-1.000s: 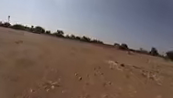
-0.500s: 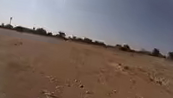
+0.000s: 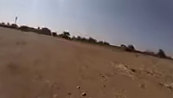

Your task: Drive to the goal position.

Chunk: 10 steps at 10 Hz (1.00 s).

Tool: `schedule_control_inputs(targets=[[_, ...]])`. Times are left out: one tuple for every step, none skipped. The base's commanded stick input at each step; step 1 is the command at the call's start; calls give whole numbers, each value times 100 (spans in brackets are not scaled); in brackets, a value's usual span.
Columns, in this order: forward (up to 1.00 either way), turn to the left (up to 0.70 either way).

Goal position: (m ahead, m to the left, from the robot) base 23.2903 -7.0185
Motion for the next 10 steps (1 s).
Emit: schedule_control_inputs(targets=[[50, 0], [50, 0], [50, 0], [50, 0], [50, 0], [50, 0], [50, 0], [50, 0], [50, 0], [50, 0]])
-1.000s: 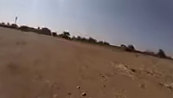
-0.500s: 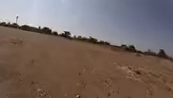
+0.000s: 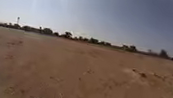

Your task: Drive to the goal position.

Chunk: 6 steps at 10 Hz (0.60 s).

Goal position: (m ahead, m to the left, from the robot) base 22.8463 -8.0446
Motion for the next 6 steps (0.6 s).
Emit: schedule_control_inputs(targets=[[50, 0], [50, 0], [50, 0], [50, 0], [50, 0], [50, 0]])
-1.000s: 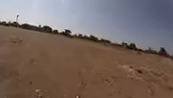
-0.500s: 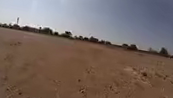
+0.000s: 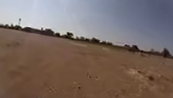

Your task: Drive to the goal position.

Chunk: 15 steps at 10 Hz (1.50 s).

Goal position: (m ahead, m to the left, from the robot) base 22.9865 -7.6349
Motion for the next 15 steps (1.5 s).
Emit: schedule_control_inputs(targets=[[50, 0], [50, 0], [50, 0], [50, 0], [50, 0], [50, 0], [50, 0], [50, 0], [50, 0], [50, 0], [50, 0], [50, 0], [50, 0], [50, 0], [50, 0]])
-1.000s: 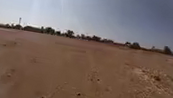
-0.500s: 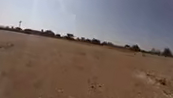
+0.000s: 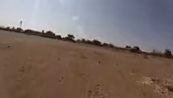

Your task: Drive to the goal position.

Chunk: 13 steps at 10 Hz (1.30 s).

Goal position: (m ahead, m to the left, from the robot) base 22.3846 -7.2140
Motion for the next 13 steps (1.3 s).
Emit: schedule_control_inputs(targets=[[50, 0], [50, 0], [50, 0], [50, 0], [50, 0], [50, 0], [50, 0], [50, 0], [50, 0], [50, 0], [50, 0], [50, 0], [50, 0]])
